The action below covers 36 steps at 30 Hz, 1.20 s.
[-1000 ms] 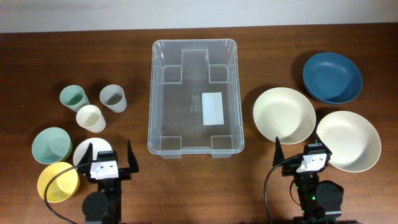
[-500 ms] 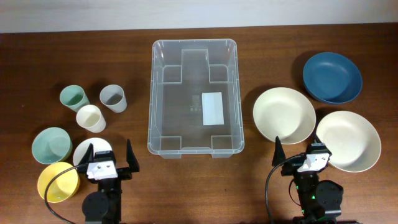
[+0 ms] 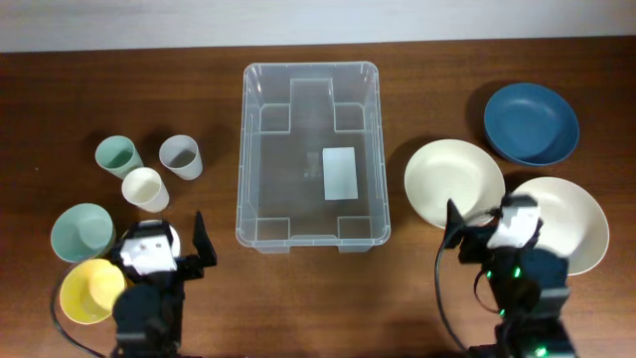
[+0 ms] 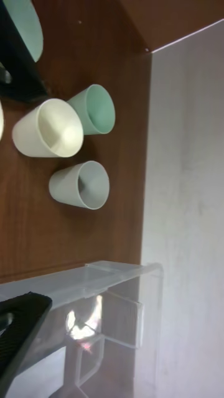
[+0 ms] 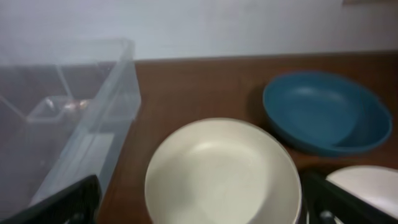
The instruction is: Pack container
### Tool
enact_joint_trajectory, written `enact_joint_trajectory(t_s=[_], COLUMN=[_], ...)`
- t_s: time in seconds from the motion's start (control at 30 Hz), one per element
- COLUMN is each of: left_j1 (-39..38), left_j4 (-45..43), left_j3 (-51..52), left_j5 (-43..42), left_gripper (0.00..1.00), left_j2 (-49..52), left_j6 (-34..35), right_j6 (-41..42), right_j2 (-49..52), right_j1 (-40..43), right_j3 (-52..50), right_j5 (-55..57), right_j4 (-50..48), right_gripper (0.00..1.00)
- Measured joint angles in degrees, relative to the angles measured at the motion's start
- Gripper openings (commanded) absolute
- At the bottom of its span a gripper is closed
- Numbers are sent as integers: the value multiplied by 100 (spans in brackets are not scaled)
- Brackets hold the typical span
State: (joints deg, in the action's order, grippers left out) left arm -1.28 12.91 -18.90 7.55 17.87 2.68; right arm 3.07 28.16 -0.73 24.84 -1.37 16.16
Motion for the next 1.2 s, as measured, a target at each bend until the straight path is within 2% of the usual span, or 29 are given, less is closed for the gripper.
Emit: enact_joint_trajectory(t_s=[0.13,0.4,0.57,0.7,1.0,1.2], left_j1=[0,2,2,0,0,0], left_j4=[682,2498,3206,3191,3088,2852], left_j3=[-1027,-3178,-4074,-4240,-4262,-4262], left_j5=[0,-289,-710,-846,-907,-905], left_gripper=[100,100,100,100,100,100], left_j2=[1051,3233,4035,4162,4162,4162], left_j6=[15,17,20,17,17,20], right_j6=[13,15,44,284,398,398], right_j2=[1178,3620,4557,4712,4551,4422], right_j1=[212,1266,1934,2739,5582,6275], right_j3=[1528,4730,5790,5925,5816,4658], right_j5=[-22,-605,-1069,-1224,-2050,-2424], right_j4=[1226,3956,4909,5143,5462,5069], right_gripper=[99,99,99,99,99,99])
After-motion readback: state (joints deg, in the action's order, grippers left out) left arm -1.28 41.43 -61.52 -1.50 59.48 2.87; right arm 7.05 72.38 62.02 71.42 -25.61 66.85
